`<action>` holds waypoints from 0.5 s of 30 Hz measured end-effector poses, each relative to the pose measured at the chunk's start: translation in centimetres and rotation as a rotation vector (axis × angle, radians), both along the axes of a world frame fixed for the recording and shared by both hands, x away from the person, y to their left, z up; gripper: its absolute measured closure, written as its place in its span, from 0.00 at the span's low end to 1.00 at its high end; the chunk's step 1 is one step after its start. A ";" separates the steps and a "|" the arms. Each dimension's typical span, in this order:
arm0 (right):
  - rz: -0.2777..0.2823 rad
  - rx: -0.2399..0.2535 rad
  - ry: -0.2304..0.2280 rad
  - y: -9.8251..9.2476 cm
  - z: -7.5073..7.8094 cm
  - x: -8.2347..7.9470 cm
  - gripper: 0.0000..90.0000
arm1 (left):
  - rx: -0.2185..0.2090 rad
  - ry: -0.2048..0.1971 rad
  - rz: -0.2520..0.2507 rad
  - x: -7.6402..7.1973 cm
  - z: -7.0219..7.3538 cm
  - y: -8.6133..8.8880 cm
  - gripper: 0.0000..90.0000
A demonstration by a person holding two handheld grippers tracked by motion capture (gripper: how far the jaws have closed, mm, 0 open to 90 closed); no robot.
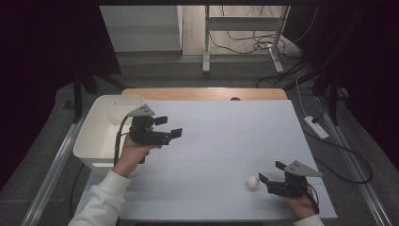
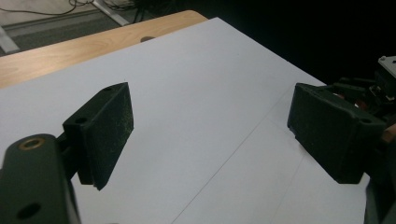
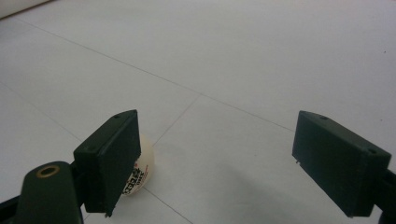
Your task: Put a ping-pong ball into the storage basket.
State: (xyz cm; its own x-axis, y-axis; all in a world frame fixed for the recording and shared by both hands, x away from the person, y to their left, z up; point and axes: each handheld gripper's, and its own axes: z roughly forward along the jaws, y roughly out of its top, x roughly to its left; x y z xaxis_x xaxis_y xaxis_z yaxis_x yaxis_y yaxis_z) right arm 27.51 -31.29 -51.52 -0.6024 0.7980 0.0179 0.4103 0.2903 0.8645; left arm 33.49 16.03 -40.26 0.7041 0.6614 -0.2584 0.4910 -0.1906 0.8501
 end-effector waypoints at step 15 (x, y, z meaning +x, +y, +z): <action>0.003 -0.001 0.001 0.1 0.0 0.0 0.17 | 0.021 0.011 -0.039 -0.1 -0.6 -1.5 0.17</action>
State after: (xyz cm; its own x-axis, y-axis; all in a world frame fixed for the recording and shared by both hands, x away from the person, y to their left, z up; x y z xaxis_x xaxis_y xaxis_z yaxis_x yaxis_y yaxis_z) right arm 27.50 -31.23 -51.55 -0.6044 0.7965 0.0179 0.4108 0.2923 0.8636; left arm 33.34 14.52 -40.84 0.7266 0.6390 -0.2525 0.4920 -0.2273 0.8404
